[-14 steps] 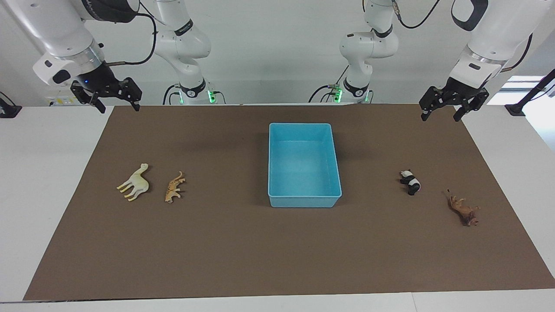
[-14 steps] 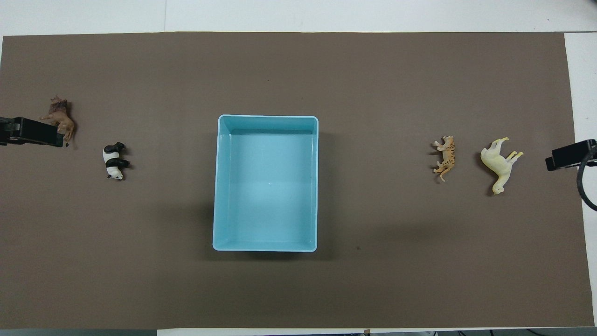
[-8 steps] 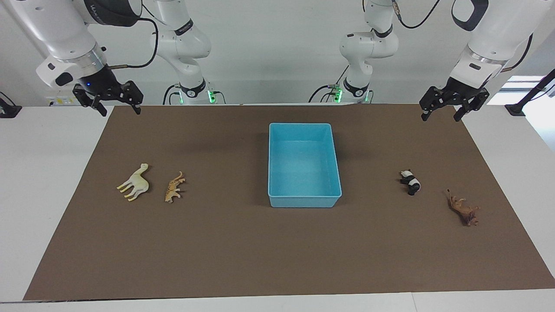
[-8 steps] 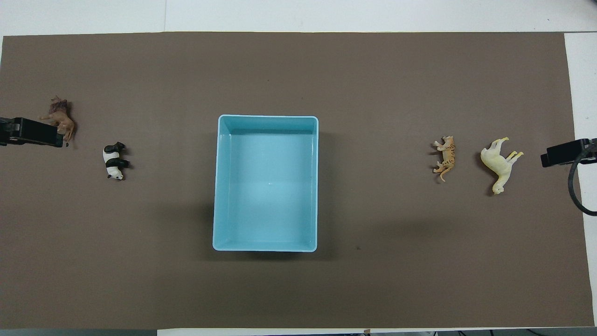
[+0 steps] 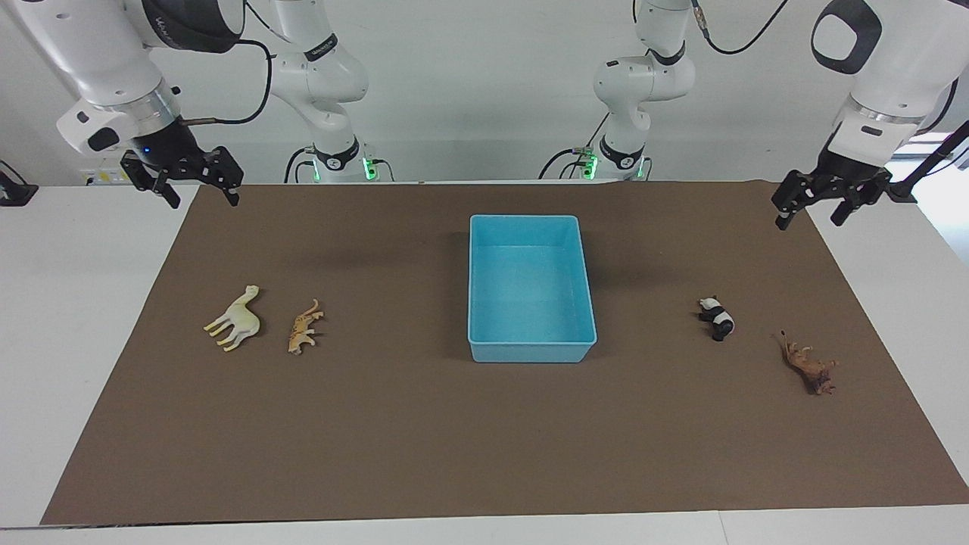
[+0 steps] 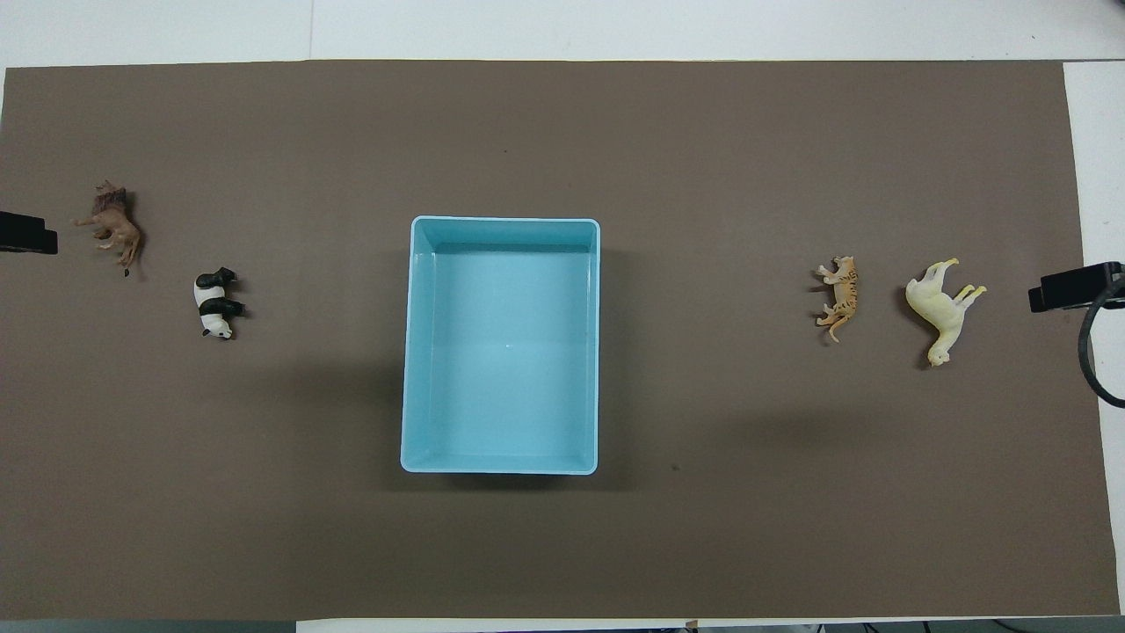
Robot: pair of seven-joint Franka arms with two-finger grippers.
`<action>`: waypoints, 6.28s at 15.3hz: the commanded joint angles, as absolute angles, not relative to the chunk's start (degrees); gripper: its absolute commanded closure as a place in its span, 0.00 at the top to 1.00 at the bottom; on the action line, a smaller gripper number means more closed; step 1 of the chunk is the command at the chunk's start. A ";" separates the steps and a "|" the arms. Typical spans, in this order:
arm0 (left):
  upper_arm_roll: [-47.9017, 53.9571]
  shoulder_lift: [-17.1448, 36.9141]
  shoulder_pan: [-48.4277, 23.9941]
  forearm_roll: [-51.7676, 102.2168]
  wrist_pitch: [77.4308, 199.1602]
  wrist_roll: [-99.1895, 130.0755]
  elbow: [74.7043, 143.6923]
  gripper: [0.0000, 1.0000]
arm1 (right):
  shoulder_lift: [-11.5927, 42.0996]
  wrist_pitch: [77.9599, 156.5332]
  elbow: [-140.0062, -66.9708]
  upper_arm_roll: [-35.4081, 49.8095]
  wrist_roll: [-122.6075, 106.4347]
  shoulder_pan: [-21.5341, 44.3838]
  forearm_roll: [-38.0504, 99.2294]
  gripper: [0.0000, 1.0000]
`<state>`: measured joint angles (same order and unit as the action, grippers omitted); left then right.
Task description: Put all toys into storage box
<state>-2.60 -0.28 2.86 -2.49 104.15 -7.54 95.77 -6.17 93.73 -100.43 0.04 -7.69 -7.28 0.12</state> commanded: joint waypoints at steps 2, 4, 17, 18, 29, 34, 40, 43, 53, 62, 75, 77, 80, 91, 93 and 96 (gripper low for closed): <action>-2.29 7.54 6.92 -5.01 113.97 -10.54 94.75 1.00 | -4.67 101.40 -106.42 0.35 -7.91 -10.54 0.44 1.00; -2.20 12.54 10.27 -4.14 117.24 -14.22 92.39 1.00 | -1.07 106.24 -107.75 0.35 -9.57 -11.25 0.44 1.00; -2.64 30.41 14.06 4.13 138.67 -2.83 90.43 1.00 | 7.12 129.25 -121.54 0.26 -28.16 -11.34 -0.18 1.00; -2.64 30.24 13.89 4.04 139.74 -1.16 92.18 1.00 | 7.55 132.07 -122.68 0.26 -32.82 -11.42 -0.18 1.00; -3.08 28.83 12.40 3.43 144.93 3.78 101.07 1.00 | 8.96 139.48 -126.47 0.26 -36.39 -11.43 -0.18 1.00; -3.08 28.04 11.69 3.43 145.46 3.96 103.01 1.00 | 8.79 143.79 -128.85 0.26 -38.58 -12.13 -0.18 0.52; -3.08 27.95 11.60 -0.33 145.28 3.78 103.27 0.86 | 8.79 142.92 -128.15 0.35 -37.44 -13.53 0.70 0.00; -3.08 27.95 12.13 -3.16 145.11 3.60 103.18 0.59 | 9.40 128.99 -118.25 0.35 -31.75 -12.93 1.49 0.00; -2.64 23.04 5.64 -2.20 126.60 14.56 93.35 0.00 | 13.36 104.86 -93.78 0.35 12.43 6.65 0.44 0.00; -2.11 9.76 -15.71 2.19 104.95 41.73 93.86 0.00 | 14.58 103.36 -88.08 0.35 40.42 26.35 -2.62 0.00; -2.63 6.07 -22.42 10.88 109.60 45.80 101.43 0.00 | 19.60 109.16 -83.06 0.62 51.50 33.31 -1.85 1.00; -2.55 5.98 -20.05 11.69 109.16 44.39 100.46 0.00 | 19.51 108.20 -83.06 0.62 52.72 34.89 -1.41 1.00; -2.64 5.80 -20.30 11.69 109.42 44.56 100.54 0.00 | 19.25 105.57 -83.06 0.35 53.62 34.02 -2.28 1.00; -2.37 4.40 -32.08 11.95 122.08 53.88 109.50 0.11 | 16.62 111.50 -91.29 0.09 3.55 10.21 -0.53 1.00; -2.46 4.04 -32.17 11.60 120.94 53.88 109.69 1.00 | 14.25 117.30 -98.75 0.00 1.50 7.66 -0.53 1.00; -2.46 4.04 -32.17 10.73 118.40 54.14 109.07 1.00 | 10.12 124.61 -112.20 -0.09 3.24 3.18 -0.44 1.00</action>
<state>-1.92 6.34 -31.88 11.07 119.82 53.72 107.38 16.07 118.93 -100.08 -0.75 2.87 5.89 -1.27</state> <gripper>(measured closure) 0.617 0.000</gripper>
